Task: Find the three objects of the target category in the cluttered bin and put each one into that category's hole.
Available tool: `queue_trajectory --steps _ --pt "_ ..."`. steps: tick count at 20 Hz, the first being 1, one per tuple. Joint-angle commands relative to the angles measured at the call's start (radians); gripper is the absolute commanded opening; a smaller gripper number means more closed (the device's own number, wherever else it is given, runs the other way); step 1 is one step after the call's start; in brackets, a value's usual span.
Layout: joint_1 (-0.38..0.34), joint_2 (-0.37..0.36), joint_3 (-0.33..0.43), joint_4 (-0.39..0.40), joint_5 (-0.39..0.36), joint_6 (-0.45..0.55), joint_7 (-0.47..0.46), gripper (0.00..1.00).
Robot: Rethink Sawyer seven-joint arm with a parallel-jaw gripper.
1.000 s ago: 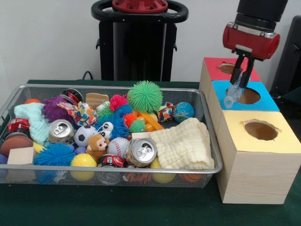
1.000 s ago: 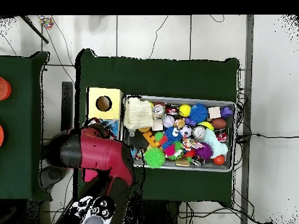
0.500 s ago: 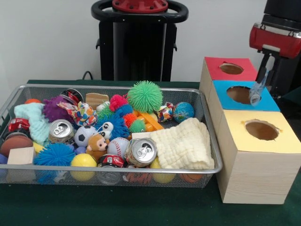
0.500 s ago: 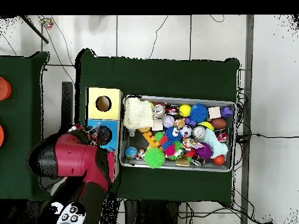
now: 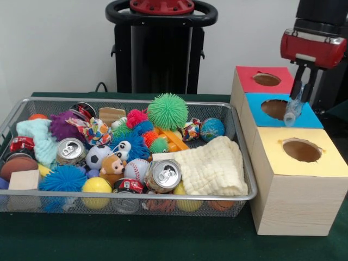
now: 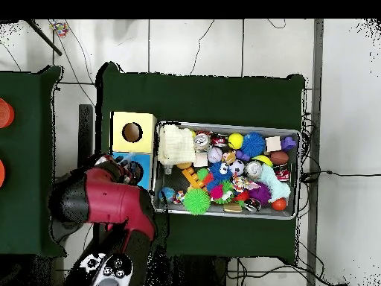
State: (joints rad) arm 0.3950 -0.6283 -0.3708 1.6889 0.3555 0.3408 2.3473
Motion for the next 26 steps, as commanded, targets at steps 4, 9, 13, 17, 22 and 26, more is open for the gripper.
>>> queue_trajectory --steps 4,9,13,17,22,26 --pt "-0.177 -0.053 0.212 0.219 -0.053 -0.159 0.067 0.00" --pt "-0.188 -0.040 0.198 0.219 -0.067 -0.168 0.075 0.00" --pt "-0.186 -0.037 0.191 0.216 -0.065 -0.160 0.076 0.00" --pt "-0.153 -0.022 0.152 0.191 -0.057 -0.123 0.086 0.00" --pt "-0.093 0.010 0.095 0.153 -0.039 -0.091 0.119 1.00" --pt "-0.045 0.041 0.056 0.122 -0.019 -0.075 0.145 1.00"
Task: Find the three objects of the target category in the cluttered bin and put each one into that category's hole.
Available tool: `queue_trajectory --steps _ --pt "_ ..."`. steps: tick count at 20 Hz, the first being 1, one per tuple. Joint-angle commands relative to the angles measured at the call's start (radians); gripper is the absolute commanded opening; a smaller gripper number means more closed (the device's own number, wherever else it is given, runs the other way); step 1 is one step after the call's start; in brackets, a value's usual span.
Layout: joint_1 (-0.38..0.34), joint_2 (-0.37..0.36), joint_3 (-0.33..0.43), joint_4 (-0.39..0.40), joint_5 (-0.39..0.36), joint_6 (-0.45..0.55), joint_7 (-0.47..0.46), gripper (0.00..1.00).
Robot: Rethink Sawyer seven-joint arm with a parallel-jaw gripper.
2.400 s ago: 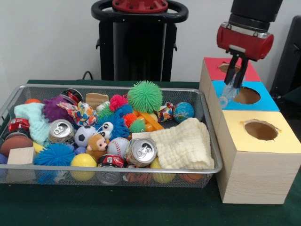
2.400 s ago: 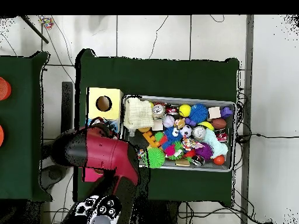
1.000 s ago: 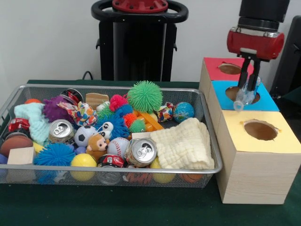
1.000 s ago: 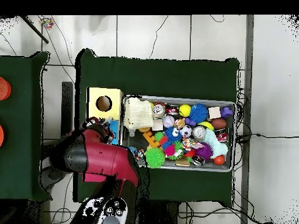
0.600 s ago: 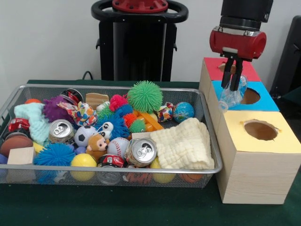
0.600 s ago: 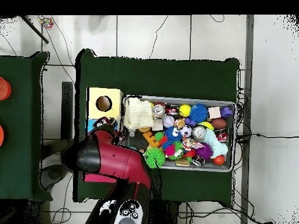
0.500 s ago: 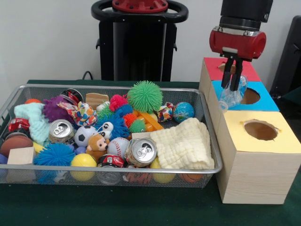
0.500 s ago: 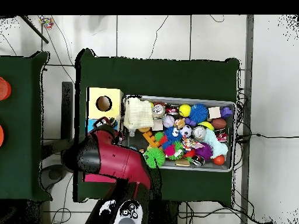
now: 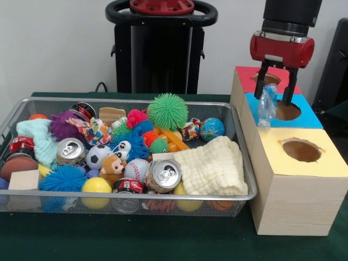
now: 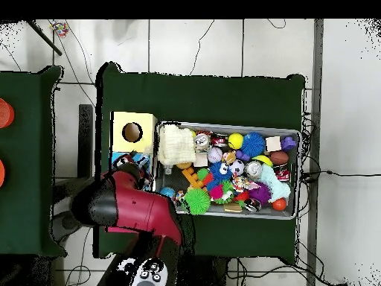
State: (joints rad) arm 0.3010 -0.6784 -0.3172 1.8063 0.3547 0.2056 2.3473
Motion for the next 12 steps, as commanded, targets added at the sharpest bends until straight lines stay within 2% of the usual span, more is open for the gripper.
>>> queue_trajectory --steps 1,3,8,12 --pt "0.057 0.096 -0.001 -0.001 -0.013 0.061 0.150 1.00" --pt "0.067 0.100 0.001 -0.004 -0.003 0.060 0.155 1.00" --pt "0.036 0.063 0.077 0.040 0.002 0.019 0.135 1.00" --pt "0.045 0.068 0.080 0.039 -0.004 0.000 0.134 1.00"
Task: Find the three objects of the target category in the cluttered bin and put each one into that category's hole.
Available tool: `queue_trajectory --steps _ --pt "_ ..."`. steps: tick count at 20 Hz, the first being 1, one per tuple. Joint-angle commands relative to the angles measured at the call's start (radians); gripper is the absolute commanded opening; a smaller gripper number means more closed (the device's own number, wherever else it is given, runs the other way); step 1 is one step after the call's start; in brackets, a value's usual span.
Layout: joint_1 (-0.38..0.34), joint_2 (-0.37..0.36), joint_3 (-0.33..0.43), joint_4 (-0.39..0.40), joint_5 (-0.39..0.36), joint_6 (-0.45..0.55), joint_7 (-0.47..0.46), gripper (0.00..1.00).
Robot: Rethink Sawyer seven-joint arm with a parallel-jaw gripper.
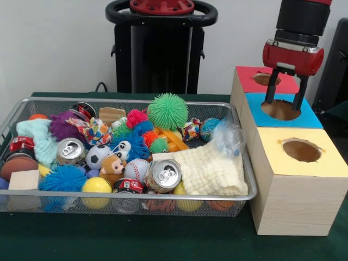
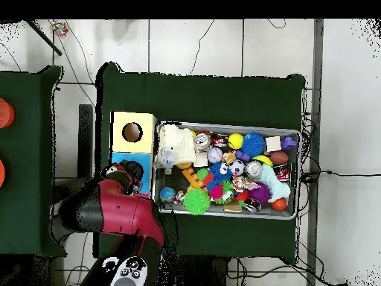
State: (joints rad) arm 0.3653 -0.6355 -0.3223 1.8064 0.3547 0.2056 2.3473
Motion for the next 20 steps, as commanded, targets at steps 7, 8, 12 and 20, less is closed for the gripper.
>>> queue_trajectory --steps 7,8,12,20 --pt "0.021 0.102 0.070 0.026 0.005 -0.108 0.175 1.00" --pt "0.014 0.110 0.080 0.032 0.000 -0.132 0.173 1.00" --pt "-0.078 0.043 0.169 0.095 -0.039 -0.162 0.131 1.00" --pt "-0.018 -0.134 0.032 0.083 -0.020 0.115 0.106 1.00"
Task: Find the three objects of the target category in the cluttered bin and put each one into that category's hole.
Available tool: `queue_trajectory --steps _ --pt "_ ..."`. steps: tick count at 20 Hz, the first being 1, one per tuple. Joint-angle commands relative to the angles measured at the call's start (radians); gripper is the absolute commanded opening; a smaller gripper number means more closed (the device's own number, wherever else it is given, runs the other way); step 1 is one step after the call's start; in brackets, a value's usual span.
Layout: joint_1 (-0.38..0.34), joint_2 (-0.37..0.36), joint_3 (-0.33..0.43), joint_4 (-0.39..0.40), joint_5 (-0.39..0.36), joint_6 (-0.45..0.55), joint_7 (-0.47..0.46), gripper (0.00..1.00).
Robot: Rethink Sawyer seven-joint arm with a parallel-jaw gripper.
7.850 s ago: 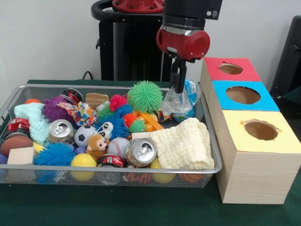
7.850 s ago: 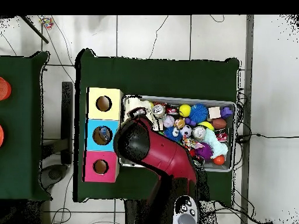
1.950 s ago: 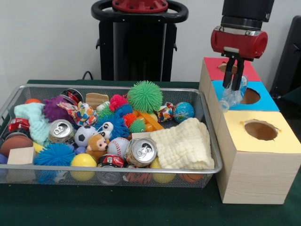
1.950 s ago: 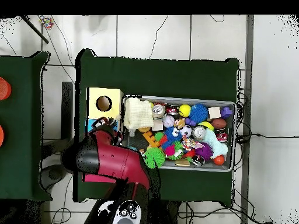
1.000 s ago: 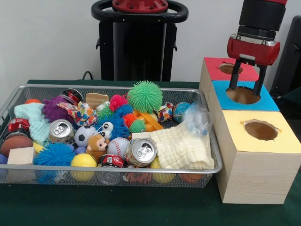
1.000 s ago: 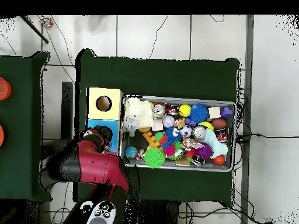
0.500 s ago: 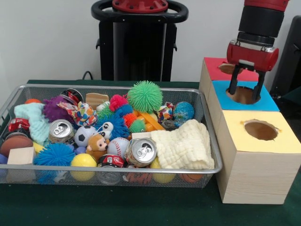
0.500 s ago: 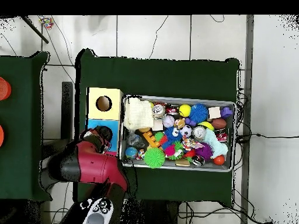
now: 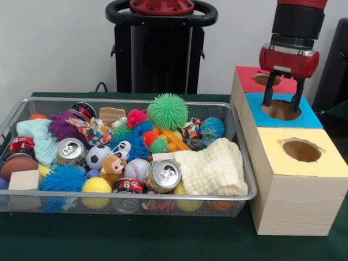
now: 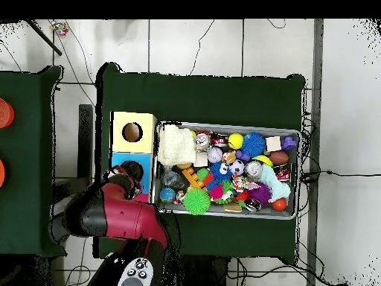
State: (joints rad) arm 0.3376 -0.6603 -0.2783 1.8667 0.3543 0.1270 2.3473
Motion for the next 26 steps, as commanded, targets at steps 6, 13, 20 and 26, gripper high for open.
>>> queue_trajectory --steps 6,13,20,26 --pt "0.019 -0.159 -0.058 -0.014 -0.024 0.298 0.115 1.00" --pt "-0.061 -0.217 -0.014 -0.015 -0.031 0.348 0.042 1.00" --pt "-0.359 -0.260 0.191 0.117 -0.085 0.203 -0.164 1.00" --pt "-0.542 -0.213 0.287 0.109 -0.202 0.146 -0.181 1.00"
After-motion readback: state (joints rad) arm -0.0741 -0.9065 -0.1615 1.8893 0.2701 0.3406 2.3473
